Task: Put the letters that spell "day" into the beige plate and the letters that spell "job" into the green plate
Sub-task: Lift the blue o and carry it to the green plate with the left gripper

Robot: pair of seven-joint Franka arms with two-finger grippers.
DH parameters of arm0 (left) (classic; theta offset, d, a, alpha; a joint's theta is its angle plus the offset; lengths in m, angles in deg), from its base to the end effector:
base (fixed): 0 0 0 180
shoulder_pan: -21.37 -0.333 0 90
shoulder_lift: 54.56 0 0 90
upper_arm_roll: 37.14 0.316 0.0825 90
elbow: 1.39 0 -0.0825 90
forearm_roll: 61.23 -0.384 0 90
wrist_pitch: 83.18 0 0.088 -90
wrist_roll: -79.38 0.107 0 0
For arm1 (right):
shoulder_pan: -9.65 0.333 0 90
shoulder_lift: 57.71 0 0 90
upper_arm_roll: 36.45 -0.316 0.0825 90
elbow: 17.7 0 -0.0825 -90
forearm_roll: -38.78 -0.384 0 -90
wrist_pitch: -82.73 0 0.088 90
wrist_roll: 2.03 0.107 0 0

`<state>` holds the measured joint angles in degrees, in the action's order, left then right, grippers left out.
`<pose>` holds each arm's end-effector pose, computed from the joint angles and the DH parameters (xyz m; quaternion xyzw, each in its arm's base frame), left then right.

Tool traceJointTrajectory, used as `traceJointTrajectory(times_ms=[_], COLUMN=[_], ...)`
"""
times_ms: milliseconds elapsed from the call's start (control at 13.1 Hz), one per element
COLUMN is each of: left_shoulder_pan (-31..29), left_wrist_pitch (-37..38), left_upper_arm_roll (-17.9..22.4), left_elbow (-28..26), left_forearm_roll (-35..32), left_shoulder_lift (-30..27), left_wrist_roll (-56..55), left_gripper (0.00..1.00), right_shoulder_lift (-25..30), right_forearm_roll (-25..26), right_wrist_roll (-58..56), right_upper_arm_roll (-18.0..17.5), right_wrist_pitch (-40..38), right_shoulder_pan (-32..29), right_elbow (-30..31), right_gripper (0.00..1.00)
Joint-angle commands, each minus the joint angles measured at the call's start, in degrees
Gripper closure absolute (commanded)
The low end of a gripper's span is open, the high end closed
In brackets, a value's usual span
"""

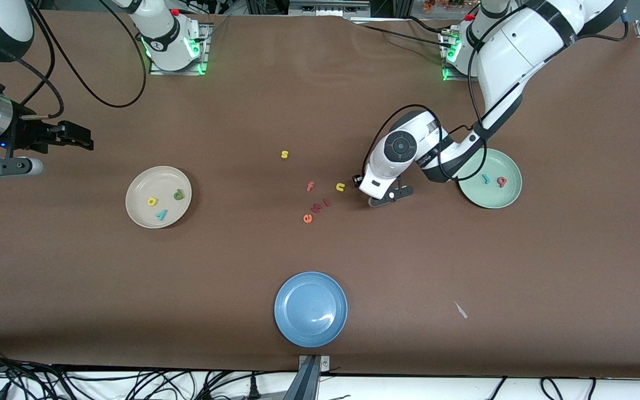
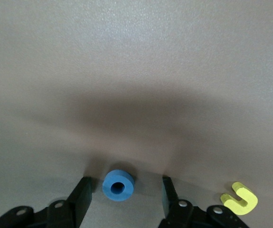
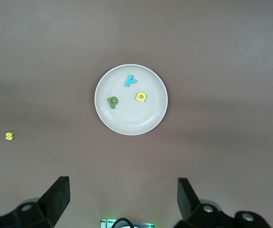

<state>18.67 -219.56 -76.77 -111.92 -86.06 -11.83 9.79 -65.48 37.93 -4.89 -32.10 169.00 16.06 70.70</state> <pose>0.4939 -0.3548 0.1671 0.9804 0.1727 -0.0916 0.0233 0.5828 0.0253 0.5554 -0.9954 -0.0425 0.0861 0.0029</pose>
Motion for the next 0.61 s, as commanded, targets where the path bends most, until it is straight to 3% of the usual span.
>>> traceJointTrajectory(times_ms=[0, 304, 532], left_shoulder_pan=[0.42, -0.11, -1.59], left_wrist_pitch=[0.23, 0.76, 2.94], left_upper_arm_roll=[0.35, 0.35, 0.17], left_elbow=[0.75, 0.84, 1.81], left_forearm_roll=[-1.71, -1.8, -1.71], left_shoulder_lift=[0.42, 0.33, -1.59], left_wrist_roll=[-1.52, -0.64, 0.32], left_gripper=[0.65, 0.92, 1.0], right_shoulder_lift=[0.29, 0.29, 0.21], right_forearm_roll=[0.14, 0.06, 0.14], right_wrist_roll=[-0.57, -0.57, -0.57], right_upper_arm_roll=[-0.48, -0.4, -0.39], right_wrist_pitch=[-1.28, -1.37, -1.37], right_shoulder_pan=[-0.43, -0.43, -0.43], right_elbow=[-0.77, -0.77, -0.77], right_gripper=[0.0, 0.0, 0.0])
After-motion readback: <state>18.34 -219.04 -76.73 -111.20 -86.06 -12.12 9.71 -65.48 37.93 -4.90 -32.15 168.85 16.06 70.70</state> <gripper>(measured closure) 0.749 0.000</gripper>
